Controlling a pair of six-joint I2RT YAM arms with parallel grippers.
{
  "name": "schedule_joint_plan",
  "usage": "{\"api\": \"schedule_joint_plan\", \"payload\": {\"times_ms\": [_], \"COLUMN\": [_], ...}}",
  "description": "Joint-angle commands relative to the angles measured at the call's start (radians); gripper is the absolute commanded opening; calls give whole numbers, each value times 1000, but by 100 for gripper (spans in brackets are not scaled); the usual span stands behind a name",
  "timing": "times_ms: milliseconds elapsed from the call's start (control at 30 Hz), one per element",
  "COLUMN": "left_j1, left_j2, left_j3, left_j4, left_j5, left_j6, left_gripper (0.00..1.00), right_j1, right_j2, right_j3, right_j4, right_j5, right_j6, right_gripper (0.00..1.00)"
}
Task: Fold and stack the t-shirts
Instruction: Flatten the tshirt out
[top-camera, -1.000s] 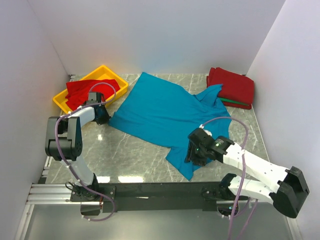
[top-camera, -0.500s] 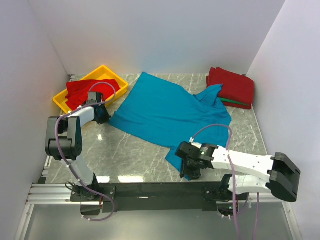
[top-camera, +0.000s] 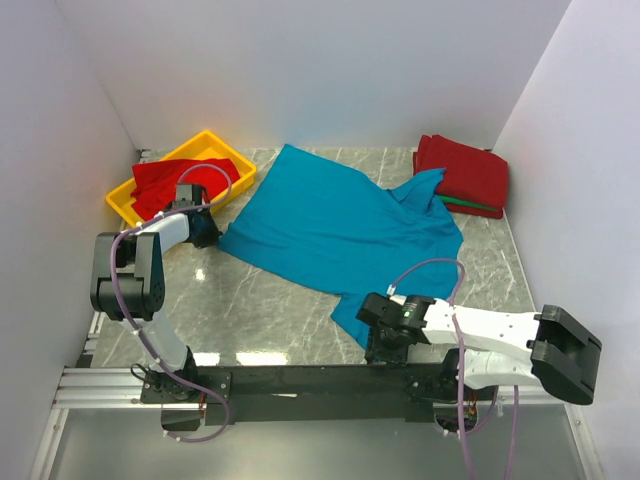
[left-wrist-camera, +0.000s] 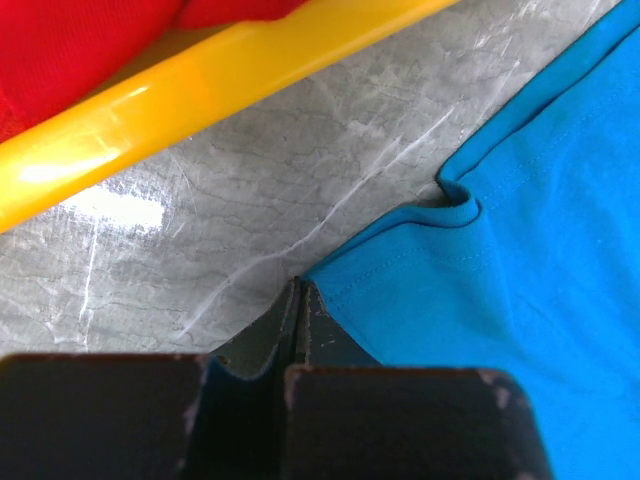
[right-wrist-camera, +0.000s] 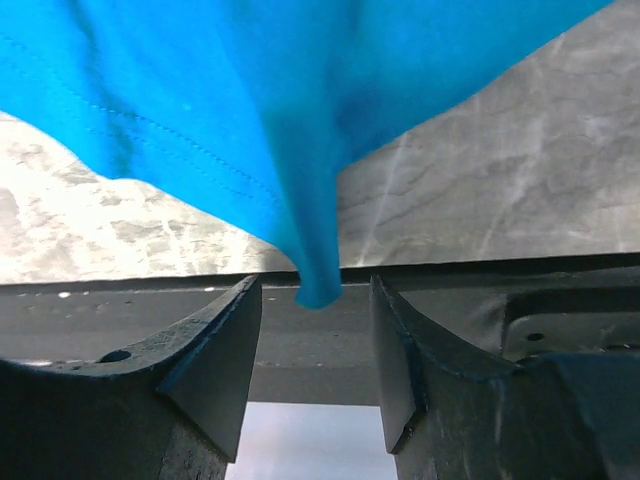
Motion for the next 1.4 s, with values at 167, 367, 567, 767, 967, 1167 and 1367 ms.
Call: {"api": "schedule_joint_plan", "payload": {"times_ms": [167,367,567,767,967,1167,1367], "left_j1": [0,0,0,0,28,91,121], "left_j2": [34,38,43,51,18,-15,-55], "left_j3": [-24,-22,-21,-18,-27,-35,-64], "left_j4": [-25,-25,-25,-28,-40,-58,-64], "left_j5": [10,10,11,25,28,45,60], "left_j6": [12,12,12,8,1,-15,-23], "left_gripper": [1,1,0,1,1,1,1], "right_j1": [-27,-36,-41,-44,-46,-47,-47], "right_j2": [-58,-60,-32,-54,-181,-302,-267], "right_j3": [-80,-84,-76,-56,-41,-77,-44], "right_j4": [114,126,138,105,66,131,95], "right_j5": [30,41,46,37,-26,-167,-206], "right_j6": [22,11,-10,-16,-10,1,-45], "right_gripper": [52,42,20,0,0,0,0]}}
